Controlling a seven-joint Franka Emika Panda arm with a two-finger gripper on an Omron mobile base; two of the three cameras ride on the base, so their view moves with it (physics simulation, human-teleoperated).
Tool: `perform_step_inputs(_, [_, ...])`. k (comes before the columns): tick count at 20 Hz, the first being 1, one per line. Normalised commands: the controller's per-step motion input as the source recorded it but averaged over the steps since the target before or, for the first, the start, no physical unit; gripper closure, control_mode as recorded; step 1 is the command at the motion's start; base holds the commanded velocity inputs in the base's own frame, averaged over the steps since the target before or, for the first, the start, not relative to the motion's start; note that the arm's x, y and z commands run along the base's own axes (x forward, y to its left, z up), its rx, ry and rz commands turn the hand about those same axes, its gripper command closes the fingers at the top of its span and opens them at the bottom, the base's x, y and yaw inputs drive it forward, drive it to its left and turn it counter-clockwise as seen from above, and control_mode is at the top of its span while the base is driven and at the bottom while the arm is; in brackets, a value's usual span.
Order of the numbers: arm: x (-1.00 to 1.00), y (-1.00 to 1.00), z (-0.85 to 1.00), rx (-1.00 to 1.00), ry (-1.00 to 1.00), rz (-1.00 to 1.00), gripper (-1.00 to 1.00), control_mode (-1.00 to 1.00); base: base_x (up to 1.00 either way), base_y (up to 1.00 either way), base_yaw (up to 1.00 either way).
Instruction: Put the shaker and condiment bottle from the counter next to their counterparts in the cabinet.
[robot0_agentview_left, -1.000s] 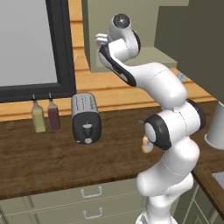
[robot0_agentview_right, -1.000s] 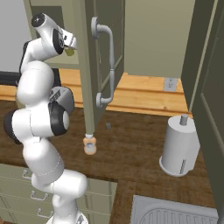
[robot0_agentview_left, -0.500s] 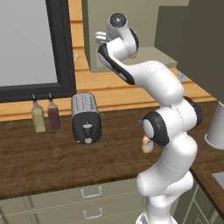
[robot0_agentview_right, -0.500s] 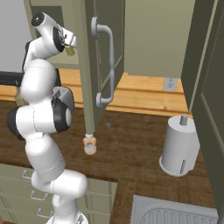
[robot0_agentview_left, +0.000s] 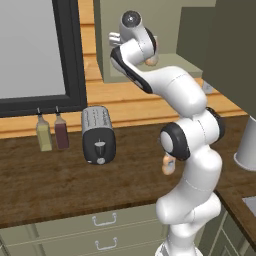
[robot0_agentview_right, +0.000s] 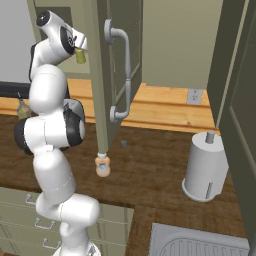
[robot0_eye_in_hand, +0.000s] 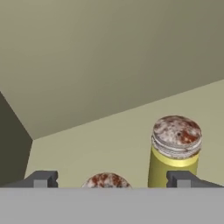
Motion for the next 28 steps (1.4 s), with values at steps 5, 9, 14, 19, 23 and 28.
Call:
perform_step_inputs(5, [0.01,0.01,-0.04,0.00,0.00,-0.03,-1.00,-1.00,0.00,0.00,0.00])
perform_step_inputs(9, [0.00,0.09,-0.12,0.00,0.00,-0.02,-1.00,-1.00,0.00,0.00,0.00])
perform_step_inputs(14, [-0.22,0.22,-0.15,0.00,0.00,0.00,-1.00,-1.00,0.00,0.00,0.00])
perform_step_inputs(19, [-0.90,0.35,-0.22,0.00,0.00,0.00,-1.00,-1.00,0.00,0.00,0.00])
perform_step_inputs(23, [-1.00,0.34,-0.24,0.00,-0.03,0.00,-1.00,-1.00,0.00,0.00,0.00])
perform_step_inputs(28, [-1.00,0.17,-0.27,0.00,-0.07,0.00,-1.00,-1.00,0.00,0.00,0.00])
